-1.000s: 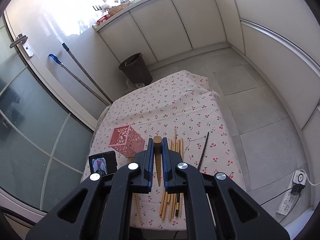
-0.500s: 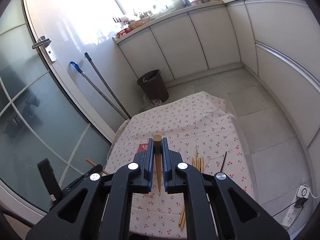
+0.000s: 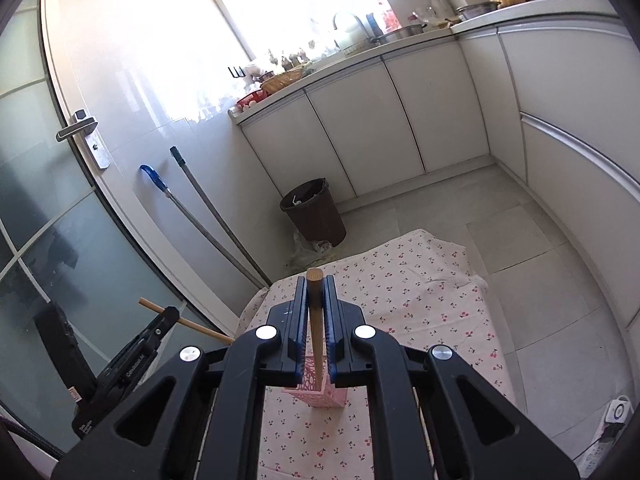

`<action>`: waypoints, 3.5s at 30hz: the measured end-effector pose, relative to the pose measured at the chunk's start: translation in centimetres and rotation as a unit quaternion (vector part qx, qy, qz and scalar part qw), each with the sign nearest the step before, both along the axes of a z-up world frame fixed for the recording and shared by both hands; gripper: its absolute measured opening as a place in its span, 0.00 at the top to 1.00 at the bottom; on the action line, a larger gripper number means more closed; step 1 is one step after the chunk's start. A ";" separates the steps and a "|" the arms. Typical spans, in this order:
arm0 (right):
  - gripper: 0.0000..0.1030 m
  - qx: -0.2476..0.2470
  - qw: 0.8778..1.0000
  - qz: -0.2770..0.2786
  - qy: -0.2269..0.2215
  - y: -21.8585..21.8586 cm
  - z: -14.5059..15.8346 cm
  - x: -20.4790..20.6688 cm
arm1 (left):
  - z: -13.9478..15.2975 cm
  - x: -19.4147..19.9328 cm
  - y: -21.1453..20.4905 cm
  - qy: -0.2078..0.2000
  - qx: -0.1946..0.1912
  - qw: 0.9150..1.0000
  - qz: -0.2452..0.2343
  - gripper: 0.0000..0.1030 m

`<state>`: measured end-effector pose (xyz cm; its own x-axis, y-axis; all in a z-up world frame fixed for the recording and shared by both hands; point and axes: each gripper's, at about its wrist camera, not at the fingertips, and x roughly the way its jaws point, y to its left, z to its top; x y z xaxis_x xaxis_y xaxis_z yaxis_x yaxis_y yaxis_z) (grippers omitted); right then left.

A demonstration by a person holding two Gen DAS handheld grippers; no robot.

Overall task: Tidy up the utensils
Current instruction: 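Lower the left chopstick into the pink cup and open while the right tool carries its chopstick over, then insert the chopstick into the pink cup and open the right tool, then move the left tool back to the bundle and grasp another wooden chopstick, then carry the chopstick with the left tool toward the pink cup while the right tool grasps another chopstick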

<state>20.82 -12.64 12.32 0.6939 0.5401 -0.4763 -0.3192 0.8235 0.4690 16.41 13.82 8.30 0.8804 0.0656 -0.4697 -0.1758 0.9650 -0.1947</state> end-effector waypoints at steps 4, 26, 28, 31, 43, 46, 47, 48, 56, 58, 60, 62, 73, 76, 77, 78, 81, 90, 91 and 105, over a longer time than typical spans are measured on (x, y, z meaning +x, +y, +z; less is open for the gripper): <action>0.92 -0.005 1.000 0.007 0.013 1.4 -0.9 1.7 | -4.0 4.1 1.6 0.086 -0.030 0.996 -0.011 0.89; 0.89 -0.004 0.996 0.019 0.084 9.1 -7.0 7.0 | -0.9 0.0 5.6 0.034 -0.104 0.993 0.037 0.50; 0.86 -0.008 0.995 0.025 0.096 9.5 -7.8 7.2 | -1.3 0.2 5.3 0.043 -0.105 0.993 0.029 0.50; 0.82 -0.018 0.995 0.023 0.095 9.3 -7.5 6.5 | -1.4 0.1 4.4 0.048 -0.097 0.994 0.018 0.50; 0.43 -0.133 0.990 -0.019 0.047 6.3 -6.7 -0.6 | -2.6 -1.6 0.0 0.081 -0.045 0.996 -0.013 0.35; 0.36 -0.178 0.982 -0.044 0.035 5.5 -7.8 -2.5 | -3.0 -2.3 -1.1 0.079 -0.022 0.997 -0.009 0.25; 0.33 -0.189 0.980 -0.053 0.032 5.1 -8.1 -3.0 | -3.3 -2.6 -1.4 0.080 -0.019 0.997 -0.008 0.23; 0.27 -0.199 0.977 -0.067 0.030 4.4 -8.5 -3.7 | -3.7 -2.8 -1.7 0.084 -0.016 0.996 -0.006 0.16; 0.08 -0.183 0.969 -0.138 0.092 -4.6 -11.9 -6.2 | -11.9 -1.8 -5.0 0.225 -0.020 0.974 -0.033 0.07; 0.08 -0.165 0.966 -0.151 0.128 -7.0 -12.8 -5.9 | -15.1 -1.2 -6.5 0.277 -0.026 0.959 -0.047 0.07; 0.08 -0.135 0.965 -0.159 0.161 -8.8 -13.3 -5.6 | -17.9 -0.9 -8.3 0.319 -0.035 0.945 -0.060 0.07; 0.08 -0.081 0.966 -0.167 0.182 -10.5 -13.4 -5.4 | -19.8 -0.4 -10.2 0.348 -0.039 0.934 -0.076 0.07; 0.08 0.063 0.959 -0.165 0.222 -15.4 -13.1 -5.6 | -22.8 10.8 -17.0 0.327 0.014 0.940 -0.096 0.16; 0.08 0.073 0.958 -0.164 0.226 -15.9 -13.0 -5.3 | -24.3 14.8 -16.6 0.351 0.016 0.934 -0.061 0.26; 0.08 0.075 0.957 -0.163 0.227 -16.1 -13.1 -5.2 | -24.8 15.8 -16.4 0.358 0.011 0.932 -0.054 0.32; 0.08 0.078 0.956 -0.164 0.229 -16.3 -13.1 -5.1 | -25.4 16.7 -16.1 0.366 0.005 0.929 -0.048 0.39; 0.08 0.089 0.953 -0.167 0.238 -16.9 -13.5 -4.8 | -26.8 18.2 -15.6 0.383 0.003 0.923 -0.032 0.58; 0.08 0.076 0.951 -0.159 0.256 -16.5 -14.6 -4.2 | -26.1 16.9 -16.8 0.347 0.030 0.936 -0.051 0.96; 0.08 0.074 0.950 -0.158 0.259 -16.4 -14.8 -4.0 | -25.6 16.3 -16.9 0.332 0.030 0.941 -0.053 0.96; 0.15 -0.035 0.954 -0.078 0.286 -9.0 -21.3 0.7 | -11.7 0.3 -13.8 0.146 0.018 0.979 -0.145 0.96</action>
<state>21.54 -21.63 -8.99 0.3780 0.4045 -0.8327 0.1009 0.8761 0.4714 16.70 0.05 -3.44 0.6937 -0.1454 -0.7054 0.0631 0.9879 -0.1416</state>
